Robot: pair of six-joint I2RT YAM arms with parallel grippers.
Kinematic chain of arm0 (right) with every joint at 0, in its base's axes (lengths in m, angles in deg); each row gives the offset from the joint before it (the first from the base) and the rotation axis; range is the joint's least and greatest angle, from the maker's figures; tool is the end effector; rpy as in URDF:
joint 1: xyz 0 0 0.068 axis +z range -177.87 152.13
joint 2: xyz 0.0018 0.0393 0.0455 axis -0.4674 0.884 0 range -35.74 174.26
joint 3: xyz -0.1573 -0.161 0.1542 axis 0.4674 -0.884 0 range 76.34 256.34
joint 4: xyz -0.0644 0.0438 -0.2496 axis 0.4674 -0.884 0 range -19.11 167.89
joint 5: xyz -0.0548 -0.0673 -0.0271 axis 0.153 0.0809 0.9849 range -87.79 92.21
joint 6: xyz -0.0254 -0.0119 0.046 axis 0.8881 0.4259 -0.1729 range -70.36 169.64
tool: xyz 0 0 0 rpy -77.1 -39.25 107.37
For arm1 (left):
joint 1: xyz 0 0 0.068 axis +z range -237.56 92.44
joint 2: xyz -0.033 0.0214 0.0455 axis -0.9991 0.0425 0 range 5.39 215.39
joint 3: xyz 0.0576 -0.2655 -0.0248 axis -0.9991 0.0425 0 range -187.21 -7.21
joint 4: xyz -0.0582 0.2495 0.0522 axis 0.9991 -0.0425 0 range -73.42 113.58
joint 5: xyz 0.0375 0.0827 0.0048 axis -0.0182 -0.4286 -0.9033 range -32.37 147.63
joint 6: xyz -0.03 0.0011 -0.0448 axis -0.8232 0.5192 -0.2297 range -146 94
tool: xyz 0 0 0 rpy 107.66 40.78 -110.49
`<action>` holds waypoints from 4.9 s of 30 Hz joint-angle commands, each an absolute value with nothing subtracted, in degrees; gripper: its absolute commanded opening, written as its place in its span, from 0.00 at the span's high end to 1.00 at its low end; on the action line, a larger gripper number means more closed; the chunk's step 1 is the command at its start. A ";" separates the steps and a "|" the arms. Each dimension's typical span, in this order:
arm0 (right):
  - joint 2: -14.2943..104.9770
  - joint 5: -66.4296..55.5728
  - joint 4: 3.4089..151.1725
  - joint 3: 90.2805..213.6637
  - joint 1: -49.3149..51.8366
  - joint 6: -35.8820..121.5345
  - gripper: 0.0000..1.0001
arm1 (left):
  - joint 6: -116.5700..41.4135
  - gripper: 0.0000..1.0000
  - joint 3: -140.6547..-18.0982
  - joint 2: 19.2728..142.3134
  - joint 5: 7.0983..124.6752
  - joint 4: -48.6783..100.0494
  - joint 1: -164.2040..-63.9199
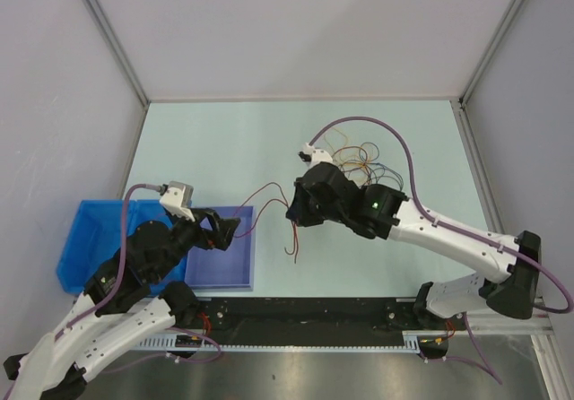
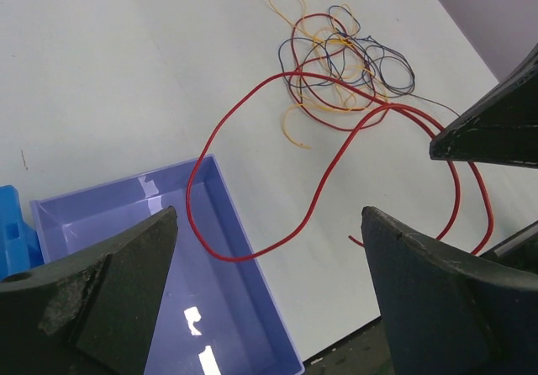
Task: Untangle the cables
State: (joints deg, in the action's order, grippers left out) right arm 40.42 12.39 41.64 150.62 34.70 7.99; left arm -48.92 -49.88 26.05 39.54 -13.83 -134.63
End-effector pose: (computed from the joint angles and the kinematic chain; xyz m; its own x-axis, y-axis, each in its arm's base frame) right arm 0.1389 0.2540 0.3546 -0.7506 -0.0261 -0.6603 -0.4159 0.7951 0.4413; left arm 0.0635 -0.0523 0.3254 -0.3584 -0.1585 -0.9200 0.3828 0.8739 -0.2997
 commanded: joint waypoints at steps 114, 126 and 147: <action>85.11 -0.43 51.96 171.17 38.22 1.91 1.00 | -59.66 0.00 -50.10 16.28 10.95 -18.96 -130.63; 84.49 5.46 39.76 179.95 38.93 6.13 0.62 | -59.22 0.00 -50.10 16.20 11.66 -18.78 -130.63; 53.31 16.02 40.44 160.03 24.97 11.76 0.46 | -55.79 0.01 -49.75 25.77 28.08 -13.52 -130.63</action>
State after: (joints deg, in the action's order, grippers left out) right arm 59.24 14.11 39.12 169.44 27.31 12.39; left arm -56.35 -49.27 20.35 21.83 -17.02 -130.98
